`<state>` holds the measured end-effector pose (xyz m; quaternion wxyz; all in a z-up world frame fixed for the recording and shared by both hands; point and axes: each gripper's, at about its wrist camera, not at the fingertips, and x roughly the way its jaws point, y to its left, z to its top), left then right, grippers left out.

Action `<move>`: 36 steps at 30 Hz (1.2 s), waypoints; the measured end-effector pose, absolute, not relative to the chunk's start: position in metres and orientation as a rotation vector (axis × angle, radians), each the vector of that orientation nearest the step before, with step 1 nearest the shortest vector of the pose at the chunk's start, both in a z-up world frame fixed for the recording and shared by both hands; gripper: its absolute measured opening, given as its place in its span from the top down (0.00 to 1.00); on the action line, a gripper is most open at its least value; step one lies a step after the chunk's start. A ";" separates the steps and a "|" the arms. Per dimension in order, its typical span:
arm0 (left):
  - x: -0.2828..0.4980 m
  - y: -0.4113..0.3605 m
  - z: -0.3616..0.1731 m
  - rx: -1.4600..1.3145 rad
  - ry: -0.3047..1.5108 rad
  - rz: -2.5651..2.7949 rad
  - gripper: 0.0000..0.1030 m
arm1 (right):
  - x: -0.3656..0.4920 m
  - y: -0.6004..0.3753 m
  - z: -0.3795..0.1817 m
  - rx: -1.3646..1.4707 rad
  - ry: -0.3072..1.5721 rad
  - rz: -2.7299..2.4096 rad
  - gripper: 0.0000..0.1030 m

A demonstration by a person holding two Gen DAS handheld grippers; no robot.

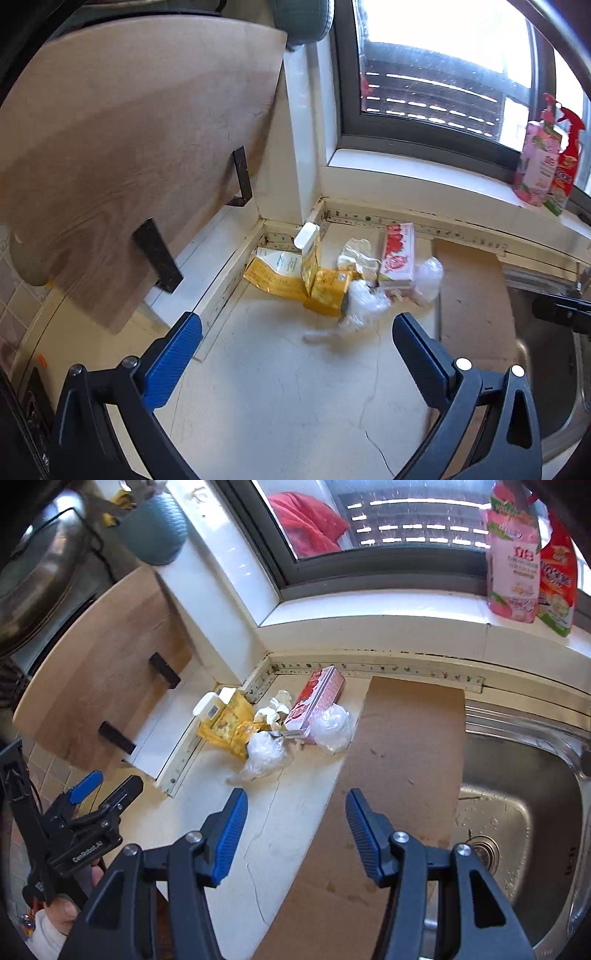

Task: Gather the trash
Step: 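Grasp the yellow-white carton with the left tool while the right tool grasps a clear plastic bag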

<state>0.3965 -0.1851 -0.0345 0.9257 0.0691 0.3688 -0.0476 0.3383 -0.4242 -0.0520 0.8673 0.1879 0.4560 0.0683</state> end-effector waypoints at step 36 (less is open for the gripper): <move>0.549 -0.201 -0.144 0.089 0.835 -0.048 0.87 | 0.472 -0.431 -0.181 0.535 1.027 0.138 0.56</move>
